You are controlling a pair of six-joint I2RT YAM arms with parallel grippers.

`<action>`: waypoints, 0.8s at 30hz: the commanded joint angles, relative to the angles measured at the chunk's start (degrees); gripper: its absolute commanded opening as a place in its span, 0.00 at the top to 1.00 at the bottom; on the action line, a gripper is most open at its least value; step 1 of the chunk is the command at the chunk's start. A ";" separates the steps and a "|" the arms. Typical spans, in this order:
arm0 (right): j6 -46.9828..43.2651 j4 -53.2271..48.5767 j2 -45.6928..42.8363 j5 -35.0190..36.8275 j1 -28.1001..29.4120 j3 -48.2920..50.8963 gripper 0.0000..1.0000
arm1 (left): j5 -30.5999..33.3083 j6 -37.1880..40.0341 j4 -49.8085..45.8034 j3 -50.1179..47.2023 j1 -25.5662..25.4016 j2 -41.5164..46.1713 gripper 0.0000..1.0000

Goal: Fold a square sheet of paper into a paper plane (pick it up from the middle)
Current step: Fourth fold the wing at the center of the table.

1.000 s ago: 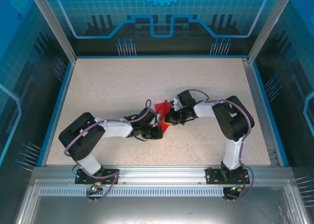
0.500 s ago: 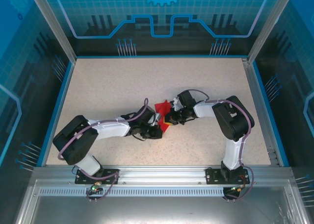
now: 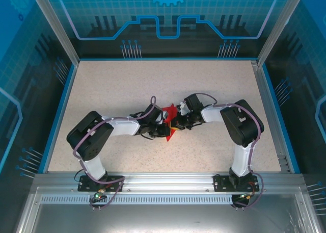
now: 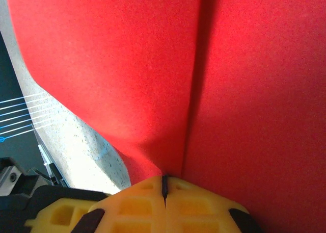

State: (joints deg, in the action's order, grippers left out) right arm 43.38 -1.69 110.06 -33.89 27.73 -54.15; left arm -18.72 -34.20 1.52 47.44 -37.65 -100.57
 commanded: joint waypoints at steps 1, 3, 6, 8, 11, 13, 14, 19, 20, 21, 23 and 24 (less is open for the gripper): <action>0.61 -5.07 2.44 6.93 0.34 1.86 0.99 | 1.95 2.42 -1.80 1.18 0.14 -1.09 0.93; 0.71 -5.08 2.35 6.91 0.40 1.55 0.98 | 2.56 2.93 -2.51 0.52 0.13 -1.16 0.93; 1.08 -4.90 1.50 6.65 0.28 1.14 0.96 | 4.11 4.13 -3.96 -0.38 0.14 -1.20 0.93; 1.35 -4.90 0.41 6.43 0.27 0.72 0.94 | 4.77 4.82 -4.35 -1.10 0.19 -1.40 0.93; 1.82 -4.76 -1.00 5.66 0.31 -0.16 0.91 | 4.88 5.57 -4.46 -1.98 0.17 -2.18 0.93; 2.46 -4.25 -1.76 5.34 0.25 -0.50 0.90 | 5.13 5.86 -4.21 -2.72 0.15 -2.44 0.93; 2.83 -4.03 -2.11 5.17 0.31 -0.65 0.90 | 5.19 5.94 -3.99 -3.23 0.12 -2.43 0.94; 3.90 -3.67 -1.96 5.22 0.37 -2.94 0.90 | 5.15 6.26 -3.45 -4.45 0.18 -2.62 0.94; 4.07 -3.55 -1.58 5.17 0.35 -3.38 0.90 | 5.16 6.41 -3.22 -4.83 0.12 -2.55 0.94; 4.26 -3.14 -1.24 4.94 0.42 -3.52 0.90 | 5.17 6.54 -3.19 -5.05 0.13 -2.52 0.95; 5.02 -2.16 -0.69 4.50 0.40 -3.85 0.90 | 5.30 6.68 -3.00 -5.66 0.12 -2.36 0.95; 5.27 -1.72 -0.34 4.22 0.40 -4.08 0.90 | 5.32 6.67 -2.93 -5.92 0.20 -2.22 0.95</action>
State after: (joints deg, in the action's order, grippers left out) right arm 47.20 -3.81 108.86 -30.00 28.10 -56.47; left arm -16.97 -29.61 4.82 45.01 -37.65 -100.47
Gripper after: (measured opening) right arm 0.103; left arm 0.054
